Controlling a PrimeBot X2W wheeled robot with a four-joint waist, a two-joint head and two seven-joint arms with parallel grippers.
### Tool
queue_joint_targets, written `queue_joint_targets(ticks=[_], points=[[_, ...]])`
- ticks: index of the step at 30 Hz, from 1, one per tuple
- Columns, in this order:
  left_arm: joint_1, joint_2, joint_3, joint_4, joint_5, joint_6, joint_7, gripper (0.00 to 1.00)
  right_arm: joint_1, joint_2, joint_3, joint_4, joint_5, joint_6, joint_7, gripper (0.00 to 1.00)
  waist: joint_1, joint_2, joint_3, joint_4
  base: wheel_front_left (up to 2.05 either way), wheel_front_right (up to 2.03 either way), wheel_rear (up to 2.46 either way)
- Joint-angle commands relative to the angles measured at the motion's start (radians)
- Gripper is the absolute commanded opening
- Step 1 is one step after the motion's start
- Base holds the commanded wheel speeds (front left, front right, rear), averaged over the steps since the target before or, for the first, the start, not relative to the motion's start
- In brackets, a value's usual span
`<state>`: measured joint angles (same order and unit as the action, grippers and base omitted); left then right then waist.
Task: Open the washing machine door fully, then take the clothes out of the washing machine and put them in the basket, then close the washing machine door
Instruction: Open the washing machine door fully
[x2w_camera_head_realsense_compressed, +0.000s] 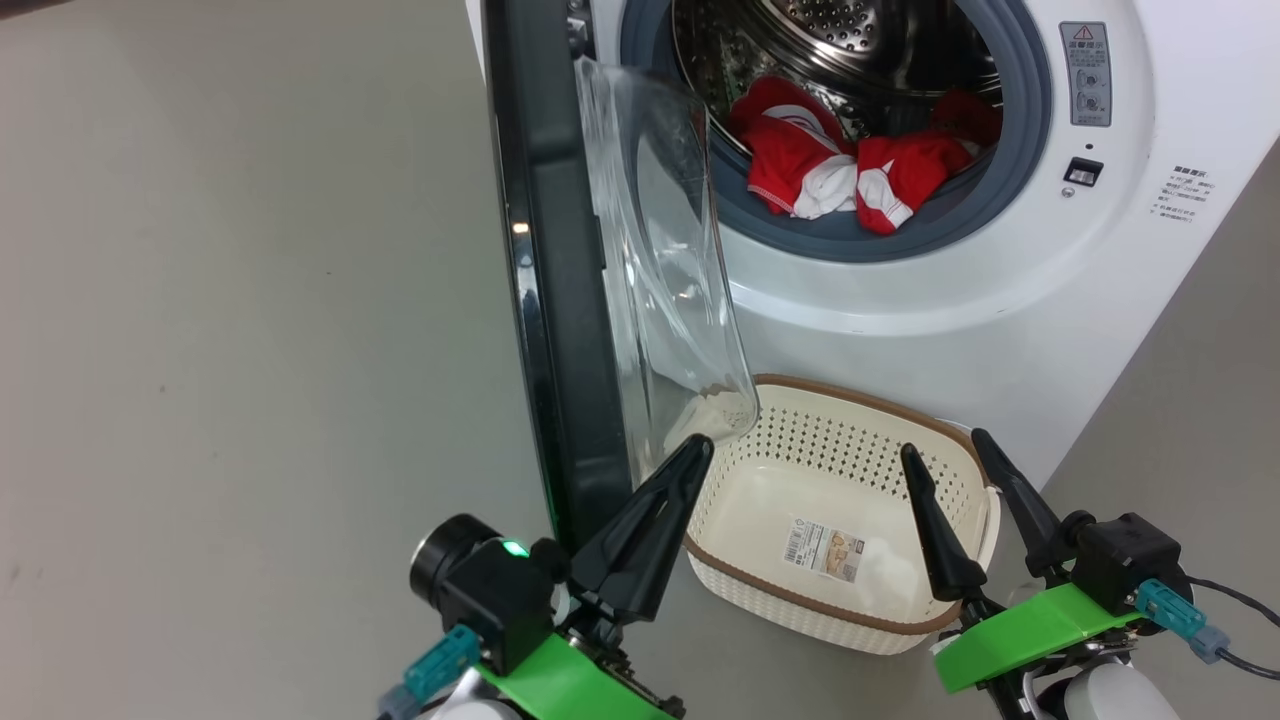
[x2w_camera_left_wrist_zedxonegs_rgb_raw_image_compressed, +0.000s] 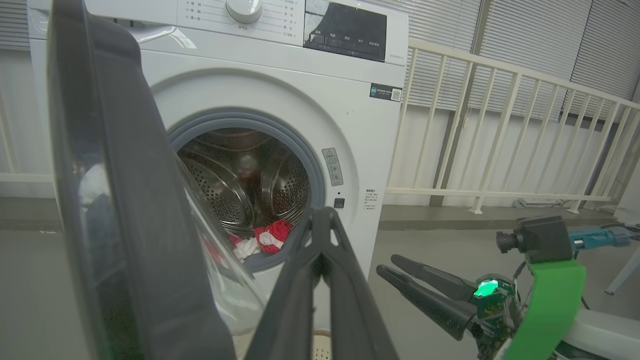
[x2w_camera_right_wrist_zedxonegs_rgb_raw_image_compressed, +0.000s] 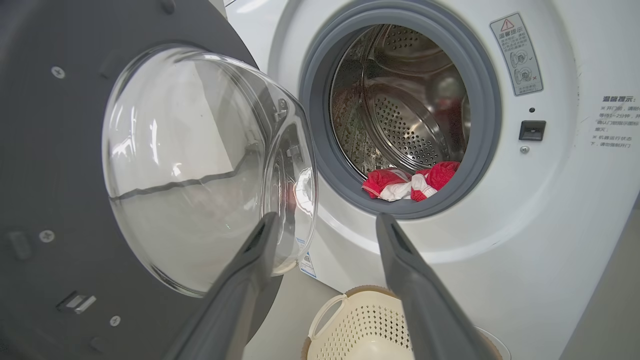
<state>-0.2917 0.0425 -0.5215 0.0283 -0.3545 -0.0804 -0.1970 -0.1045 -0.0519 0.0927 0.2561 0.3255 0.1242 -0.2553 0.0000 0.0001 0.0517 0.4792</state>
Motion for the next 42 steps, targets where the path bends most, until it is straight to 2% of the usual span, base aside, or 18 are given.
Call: queue_joint_targets(ticks=[1,13,24,35,42], points=[[-0.022,0.008,0.026,-0.009,-0.016,0.01,0.011,0.0,-0.034,0.002,0.024,-0.022,0.012,0.007,-0.006,1.0,0.0,-0.0001,0.003,-0.001,0.0,0.0,0.0],[-0.008,0.013,0.033,0.071,-0.057,0.05,0.062,0.0,-0.035,0.002,0.023,-0.02,0.008,0.007,-0.006,1.0,0.0,-0.0001,0.011,0.005,0.0,0.0,0.0],[0.019,0.02,0.089,0.078,-0.073,0.128,0.068,0.0,-0.027,0.002,0.024,-0.006,-0.002,0.007,-0.006,1.0,0.0,-0.0001,0.006,0.024,0.0,0.0,0.0],[0.056,0.065,0.153,0.042,-0.08,0.186,0.054,0.0,-0.02,0.002,0.036,-0.004,-0.002,0.007,-0.006,1.0,0.0,-0.0001,0.008,0.053,0.0,0.0,0.0],[0.073,0.103,0.214,0.015,-0.079,0.239,0.053,0.0,-0.024,0.002,0.047,0.002,-0.004,0.007,-0.006,1.0,0.0,-0.0001,0.021,0.056,0.0,0.0,0.0]])
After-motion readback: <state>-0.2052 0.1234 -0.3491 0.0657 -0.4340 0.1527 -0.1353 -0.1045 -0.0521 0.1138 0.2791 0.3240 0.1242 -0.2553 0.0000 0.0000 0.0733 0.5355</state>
